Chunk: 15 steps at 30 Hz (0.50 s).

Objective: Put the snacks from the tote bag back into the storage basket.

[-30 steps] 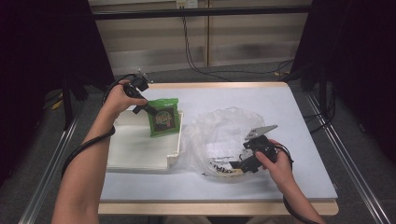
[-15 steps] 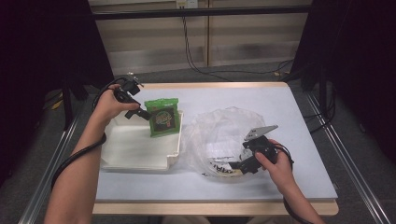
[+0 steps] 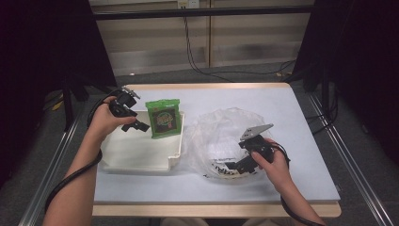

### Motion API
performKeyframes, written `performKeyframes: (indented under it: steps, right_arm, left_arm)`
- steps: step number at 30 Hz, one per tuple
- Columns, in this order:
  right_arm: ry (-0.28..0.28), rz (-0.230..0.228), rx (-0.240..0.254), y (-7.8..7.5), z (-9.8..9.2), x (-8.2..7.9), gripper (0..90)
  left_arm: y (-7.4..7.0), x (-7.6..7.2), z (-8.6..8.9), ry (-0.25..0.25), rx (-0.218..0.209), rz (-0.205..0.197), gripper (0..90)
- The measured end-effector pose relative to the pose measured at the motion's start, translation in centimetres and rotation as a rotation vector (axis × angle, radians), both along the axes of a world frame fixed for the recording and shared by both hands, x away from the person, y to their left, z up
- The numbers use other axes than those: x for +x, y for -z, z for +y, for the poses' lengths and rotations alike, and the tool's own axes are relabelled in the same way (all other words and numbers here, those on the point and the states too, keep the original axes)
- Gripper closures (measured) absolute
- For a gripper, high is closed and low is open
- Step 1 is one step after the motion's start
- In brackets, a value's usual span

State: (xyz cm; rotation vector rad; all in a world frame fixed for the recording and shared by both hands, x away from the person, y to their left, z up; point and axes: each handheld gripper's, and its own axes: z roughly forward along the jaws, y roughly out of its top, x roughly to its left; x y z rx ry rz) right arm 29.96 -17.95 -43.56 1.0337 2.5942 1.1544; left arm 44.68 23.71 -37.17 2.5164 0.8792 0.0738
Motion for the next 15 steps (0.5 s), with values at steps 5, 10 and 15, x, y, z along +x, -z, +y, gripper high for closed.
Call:
performKeyframes:
  steps: [5,10,15]
  right_arm:
    - [-0.012,-0.009,-0.003,0.0,0.5,0.3,2.1]
    - [-0.021,-0.007,0.011,-0.2,0.7,0.4,2.2]
    - [-0.017,-0.014,0.004,-0.7,0.4,0.3,2.2]
  left_arm:
    - [1.1,-1.0,-0.1,0.001,-0.025,-0.01,11.0]
    - [1.6,-2.0,-0.1,-0.002,-0.036,-0.029,9.1]
    - [2.7,-3.0,-0.2,-0.019,-0.072,-0.035,7.9]
